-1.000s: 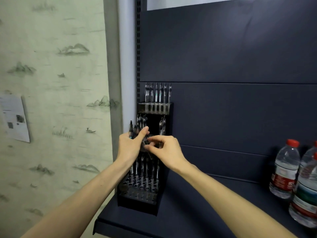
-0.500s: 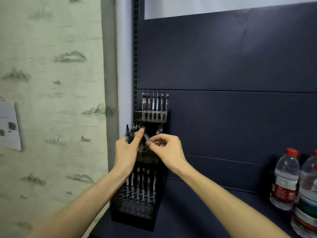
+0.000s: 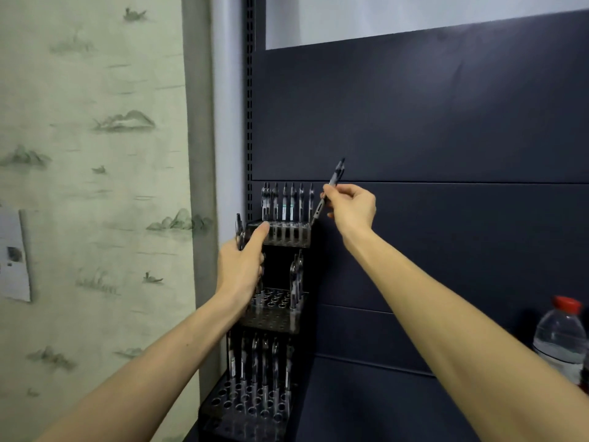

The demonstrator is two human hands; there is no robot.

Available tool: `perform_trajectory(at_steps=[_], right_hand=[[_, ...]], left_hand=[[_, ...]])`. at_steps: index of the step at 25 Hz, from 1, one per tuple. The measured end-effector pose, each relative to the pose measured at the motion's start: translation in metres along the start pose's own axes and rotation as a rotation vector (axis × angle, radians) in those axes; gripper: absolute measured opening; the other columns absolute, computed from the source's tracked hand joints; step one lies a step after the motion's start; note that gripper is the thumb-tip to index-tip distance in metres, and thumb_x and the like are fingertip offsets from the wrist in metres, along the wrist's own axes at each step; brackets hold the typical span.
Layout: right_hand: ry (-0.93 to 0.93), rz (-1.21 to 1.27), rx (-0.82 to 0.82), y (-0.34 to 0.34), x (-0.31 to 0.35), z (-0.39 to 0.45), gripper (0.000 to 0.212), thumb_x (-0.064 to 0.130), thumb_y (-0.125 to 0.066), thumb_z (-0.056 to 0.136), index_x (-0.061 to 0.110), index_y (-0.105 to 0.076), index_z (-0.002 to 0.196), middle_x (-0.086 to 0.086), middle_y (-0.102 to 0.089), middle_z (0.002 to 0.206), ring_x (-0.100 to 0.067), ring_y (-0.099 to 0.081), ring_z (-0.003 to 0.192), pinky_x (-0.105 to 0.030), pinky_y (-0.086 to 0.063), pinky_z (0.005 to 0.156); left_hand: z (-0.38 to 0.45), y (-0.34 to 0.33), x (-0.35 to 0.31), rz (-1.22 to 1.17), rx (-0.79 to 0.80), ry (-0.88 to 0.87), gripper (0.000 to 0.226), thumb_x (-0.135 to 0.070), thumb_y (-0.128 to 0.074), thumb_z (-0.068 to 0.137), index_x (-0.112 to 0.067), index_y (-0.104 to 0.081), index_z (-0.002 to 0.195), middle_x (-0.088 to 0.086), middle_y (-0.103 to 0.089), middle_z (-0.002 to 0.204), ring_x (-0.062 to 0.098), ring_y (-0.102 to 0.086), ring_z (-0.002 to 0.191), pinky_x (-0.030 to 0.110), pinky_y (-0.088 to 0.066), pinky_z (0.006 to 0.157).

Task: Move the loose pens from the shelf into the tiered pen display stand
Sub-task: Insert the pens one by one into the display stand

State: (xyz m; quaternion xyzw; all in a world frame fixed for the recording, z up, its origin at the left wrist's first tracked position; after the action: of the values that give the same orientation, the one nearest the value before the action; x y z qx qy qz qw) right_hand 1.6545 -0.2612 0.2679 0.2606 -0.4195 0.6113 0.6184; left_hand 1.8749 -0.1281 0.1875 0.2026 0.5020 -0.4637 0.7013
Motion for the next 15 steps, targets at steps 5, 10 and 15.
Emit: perform_trajectory(at_steps=[5,10,15], right_hand=[[0.107,-0.137,-0.007,-0.013,-0.001,0.019,0.009,0.032,-0.080,0.087,0.028,-0.072,0.086,0.009,-0.075,0.079,-0.011,-0.074,0.075,-0.040,-0.064,0.072],[0.125,-0.121,-0.025,-0.018,-0.007,0.028,0.016,0.033,-0.079,0.088,0.034,-0.066,0.079,0.011,-0.072,0.077,-0.013,-0.073,0.075,-0.041,-0.063,0.073],[0.214,-0.229,0.014,-0.026,-0.005,0.032,0.008,0.038,-0.076,0.087,0.032,-0.071,0.088,0.014,-0.071,0.079,-0.009,-0.071,0.078,-0.041,-0.063,0.072]], left_hand=[[0.022,-0.017,-0.003,0.015,-0.004,-0.014,0.027,-0.014,-0.053,0.088,-0.019,-0.036,0.068,-0.008,-0.037,0.051,0.011,-0.027,0.045,0.027,-0.021,0.045],[0.041,-0.037,-0.011,-0.023,-0.009,-0.023,0.022,-0.014,-0.045,0.096,-0.020,-0.040,0.075,-0.009,-0.042,0.056,0.010,-0.031,0.049,0.028,-0.025,0.048],[0.060,-0.057,-0.030,0.064,-0.026,-0.124,0.011,-0.021,-0.044,0.101,-0.024,-0.046,0.091,-0.003,-0.057,0.071,0.011,-0.041,0.051,0.028,-0.033,0.050]])
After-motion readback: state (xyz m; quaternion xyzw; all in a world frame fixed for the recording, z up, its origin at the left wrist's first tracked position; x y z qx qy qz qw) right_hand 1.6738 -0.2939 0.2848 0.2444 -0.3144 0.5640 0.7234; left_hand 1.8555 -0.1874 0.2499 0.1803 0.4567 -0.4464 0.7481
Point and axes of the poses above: each hand's wrist, its own z-axis towards the middle knuckle, its own y-axis out of the back of the hand, x = y × z, the point moved 9 cm from there along z, towards the middle knuckle
